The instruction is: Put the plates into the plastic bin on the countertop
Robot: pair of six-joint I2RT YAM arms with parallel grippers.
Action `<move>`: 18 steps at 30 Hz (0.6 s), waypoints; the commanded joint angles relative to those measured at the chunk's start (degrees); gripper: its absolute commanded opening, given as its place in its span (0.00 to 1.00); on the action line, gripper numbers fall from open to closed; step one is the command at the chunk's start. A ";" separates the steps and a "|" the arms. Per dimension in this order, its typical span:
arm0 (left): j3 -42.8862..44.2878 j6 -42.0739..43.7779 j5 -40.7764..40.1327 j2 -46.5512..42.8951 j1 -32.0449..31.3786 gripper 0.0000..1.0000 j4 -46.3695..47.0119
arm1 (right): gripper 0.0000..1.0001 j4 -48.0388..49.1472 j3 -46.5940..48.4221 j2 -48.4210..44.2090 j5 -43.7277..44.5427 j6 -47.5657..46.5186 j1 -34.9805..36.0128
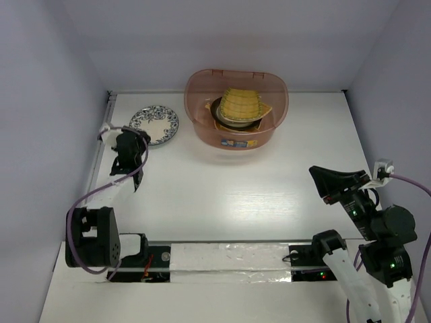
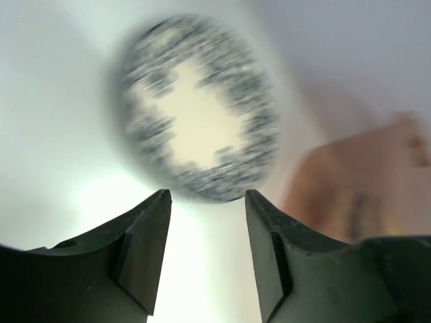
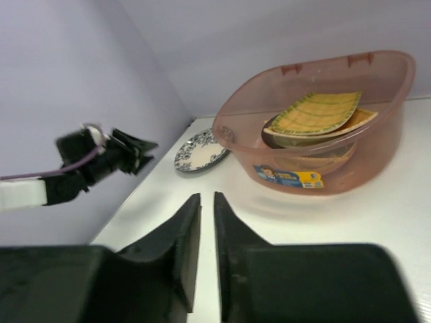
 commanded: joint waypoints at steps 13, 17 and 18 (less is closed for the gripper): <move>1.26 -10.36 14.19 23.61 8.70 0.66 4.19 | 0.53 0.90 -0.98 -0.60 -7.06 -1.20 0.23; 5.12 -11.77 16.21 27.68 8.70 0.63 4.37 | 0.52 1.07 -1.33 -0.33 -6.80 -1.65 0.23; 5.65 -12.03 16.13 28.20 8.70 0.62 4.20 | 0.52 1.42 -1.50 -0.07 -6.80 -1.73 0.23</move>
